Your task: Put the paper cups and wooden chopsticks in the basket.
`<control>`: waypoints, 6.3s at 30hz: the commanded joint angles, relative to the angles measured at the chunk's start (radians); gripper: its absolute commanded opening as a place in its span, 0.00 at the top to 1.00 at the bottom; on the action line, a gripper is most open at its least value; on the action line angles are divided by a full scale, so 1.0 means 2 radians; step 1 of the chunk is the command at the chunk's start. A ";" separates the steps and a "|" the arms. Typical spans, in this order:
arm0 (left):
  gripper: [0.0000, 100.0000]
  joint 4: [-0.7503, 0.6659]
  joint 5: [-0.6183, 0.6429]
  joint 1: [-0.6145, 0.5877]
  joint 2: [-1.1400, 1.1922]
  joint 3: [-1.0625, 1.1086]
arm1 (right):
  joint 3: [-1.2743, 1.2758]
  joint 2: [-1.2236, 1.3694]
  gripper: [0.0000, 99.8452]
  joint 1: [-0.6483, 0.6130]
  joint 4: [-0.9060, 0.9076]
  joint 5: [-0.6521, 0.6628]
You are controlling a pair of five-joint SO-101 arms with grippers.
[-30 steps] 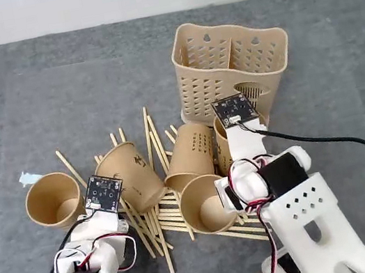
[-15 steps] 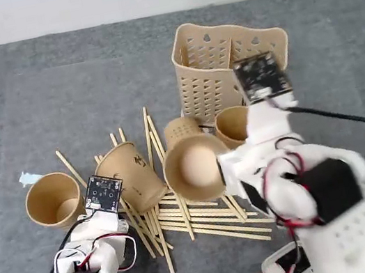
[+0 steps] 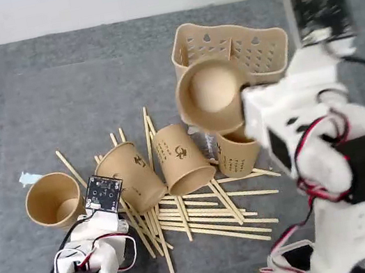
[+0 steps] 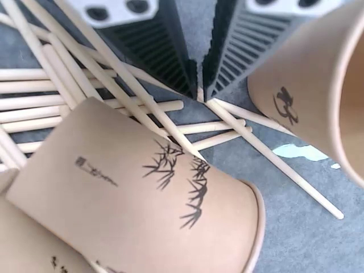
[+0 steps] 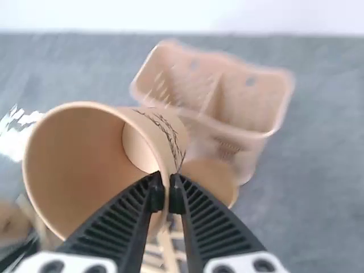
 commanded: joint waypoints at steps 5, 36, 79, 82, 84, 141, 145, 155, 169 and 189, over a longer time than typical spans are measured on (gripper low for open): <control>0.98 0.002 -0.001 -0.002 -0.007 -0.003 | -0.049 0.074 0.99 0.072 -0.050 0.018; 0.98 0.002 -0.001 -0.002 -0.007 -0.003 | -0.051 0.174 0.76 0.109 -0.155 0.015; 0.98 0.002 -0.001 -0.002 -0.007 -0.003 | -0.057 0.181 0.85 0.030 0.029 0.044; 0.98 0.002 -0.001 -0.002 -0.007 -0.003 | -0.048 0.178 0.85 0.038 0.030 0.044; 0.98 0.002 -0.001 -0.002 -0.007 -0.003 | -0.031 0.170 0.85 0.041 0.030 0.044; 0.98 0.002 -0.001 -0.002 -0.007 -0.003 | 0.149 0.019 0.99 0.042 0.027 0.049; 0.98 0.002 -0.001 -0.002 -0.007 -0.003 | 0.068 0.028 0.99 0.042 0.027 0.048; 0.98 0.002 -0.001 -0.002 -0.007 -0.003 | -0.130 0.120 0.99 0.063 0.024 0.047; 0.98 0.002 -0.001 -0.002 -0.007 -0.003 | -0.236 0.282 0.99 0.137 0.026 0.048; 0.98 0.002 -0.001 -0.002 -0.007 -0.003 | -0.292 0.311 0.82 0.096 0.027 0.047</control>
